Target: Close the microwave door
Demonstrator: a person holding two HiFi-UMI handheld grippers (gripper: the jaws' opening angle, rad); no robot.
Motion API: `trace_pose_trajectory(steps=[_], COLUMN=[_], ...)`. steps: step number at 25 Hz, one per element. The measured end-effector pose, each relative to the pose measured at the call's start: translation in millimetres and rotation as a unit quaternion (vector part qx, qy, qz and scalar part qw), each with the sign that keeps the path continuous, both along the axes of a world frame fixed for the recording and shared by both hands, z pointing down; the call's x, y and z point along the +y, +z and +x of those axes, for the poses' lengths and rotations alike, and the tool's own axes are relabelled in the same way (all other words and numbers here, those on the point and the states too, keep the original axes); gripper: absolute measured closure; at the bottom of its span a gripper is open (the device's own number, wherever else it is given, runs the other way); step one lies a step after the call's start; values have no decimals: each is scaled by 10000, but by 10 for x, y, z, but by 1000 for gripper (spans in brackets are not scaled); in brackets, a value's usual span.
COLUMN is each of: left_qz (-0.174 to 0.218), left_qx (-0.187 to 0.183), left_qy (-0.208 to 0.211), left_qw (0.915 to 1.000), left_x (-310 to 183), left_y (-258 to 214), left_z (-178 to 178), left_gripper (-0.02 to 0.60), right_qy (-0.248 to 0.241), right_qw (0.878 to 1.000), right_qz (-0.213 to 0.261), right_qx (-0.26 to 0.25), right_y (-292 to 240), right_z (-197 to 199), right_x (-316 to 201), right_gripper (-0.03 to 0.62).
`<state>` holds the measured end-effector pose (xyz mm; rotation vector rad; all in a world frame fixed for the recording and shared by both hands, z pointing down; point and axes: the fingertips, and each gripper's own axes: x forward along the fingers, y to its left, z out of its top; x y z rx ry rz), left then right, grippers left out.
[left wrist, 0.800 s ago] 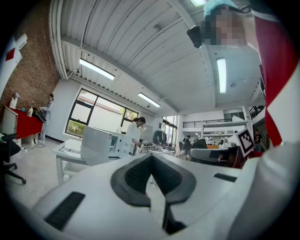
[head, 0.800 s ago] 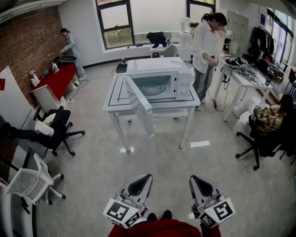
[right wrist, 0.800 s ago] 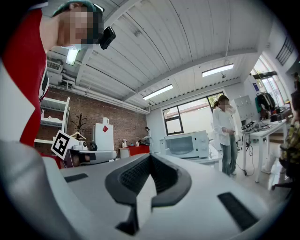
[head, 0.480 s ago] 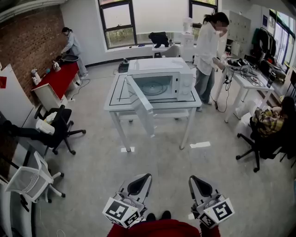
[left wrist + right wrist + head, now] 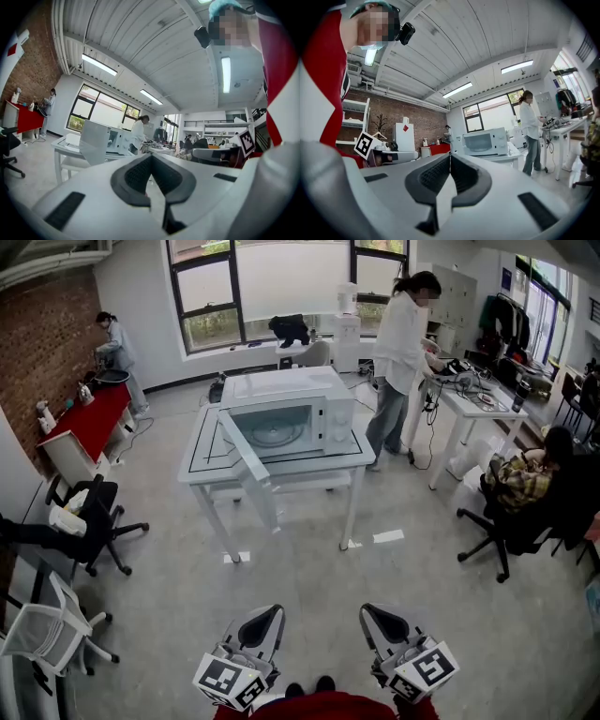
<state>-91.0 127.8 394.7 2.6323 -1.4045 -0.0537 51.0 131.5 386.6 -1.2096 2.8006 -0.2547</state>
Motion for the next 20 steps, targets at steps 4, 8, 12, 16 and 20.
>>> trace_pose_trajectory(steps=[4,8,12,16,20], left_qz=[-36,34,145,147,285], left_qx=[-29,-81,54,10,-196], left_qy=[-10,-178,-135,-124,-225], left_qw=[10000,9998,9998,9998,9991], left_x=[-89,-199,-280,-277,-273], left_y=[22,-4,-87,-52,-94], left_z=[57,-5,97,196,236], left_gripper=[572,572,572,572,572], right_qy=[113,245,383,403,338], right_qw=[9999,9996,9992,9990,9991], right_qz=[-71,-43,33,67,115], right_qx=[-32,-108,-136,-177,-216], right_y=[-3,-7,-66,-35,-38], right_z=[127,266,450,526,592], right_x=[-23,-70,-104,-92,-103], right_gripper=[580,580,581,580,580])
